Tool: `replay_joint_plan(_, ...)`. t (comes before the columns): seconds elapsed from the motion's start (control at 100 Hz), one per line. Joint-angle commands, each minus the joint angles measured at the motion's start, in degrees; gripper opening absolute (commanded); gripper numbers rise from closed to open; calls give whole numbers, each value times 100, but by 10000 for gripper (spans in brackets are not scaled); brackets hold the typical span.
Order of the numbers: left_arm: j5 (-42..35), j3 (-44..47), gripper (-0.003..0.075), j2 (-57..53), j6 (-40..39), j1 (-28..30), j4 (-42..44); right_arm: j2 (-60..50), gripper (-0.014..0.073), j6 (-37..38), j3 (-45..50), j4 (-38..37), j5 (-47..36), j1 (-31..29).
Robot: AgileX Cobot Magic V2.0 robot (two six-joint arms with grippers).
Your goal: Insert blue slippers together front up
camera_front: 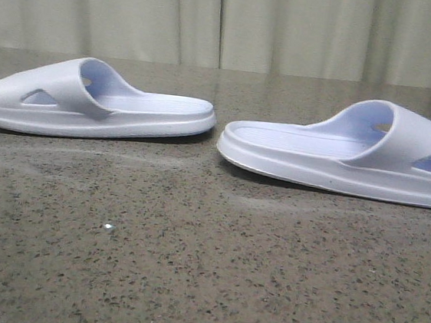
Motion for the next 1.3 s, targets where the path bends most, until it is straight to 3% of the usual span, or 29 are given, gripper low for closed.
replay_joint_plan(0.0,201,-683,15,605,-52,25,-82,460,-106,17,-601,-71,-196,-36)
replay_joint_plan(0.1,782,-1217,15,1208,-52,25,-82,820,-106,17,-924,-71,-89,-36)
replay_joint_plan(0.25,909,-1478,16,1736,-52,25,-131,1107,-103,17,-935,-15,-16,-36)
replay_joint_plan(0.35,1033,-1478,46,1849,-40,25,-211,1147,-29,17,-935,182,135,-36)
replay_joint_plan(0.45,1064,-1478,188,1858,4,25,-393,1147,124,17,-935,228,135,-36)
replay_joint_plan(0.57,1007,-1478,444,1858,4,25,-467,1147,362,17,-935,228,1,-36)
replay_joint_plan(0.64,952,-1478,517,1858,4,25,-467,1147,441,17,-935,228,-80,-36)
replay_joint_plan(0.88,310,-1430,487,2143,-153,25,-917,1147,456,17,-935,228,-186,-36)
replay_joint_plan(1.29,-531,-1442,475,4070,-163,25,-2446,1147,456,17,-935,234,-162,-36)
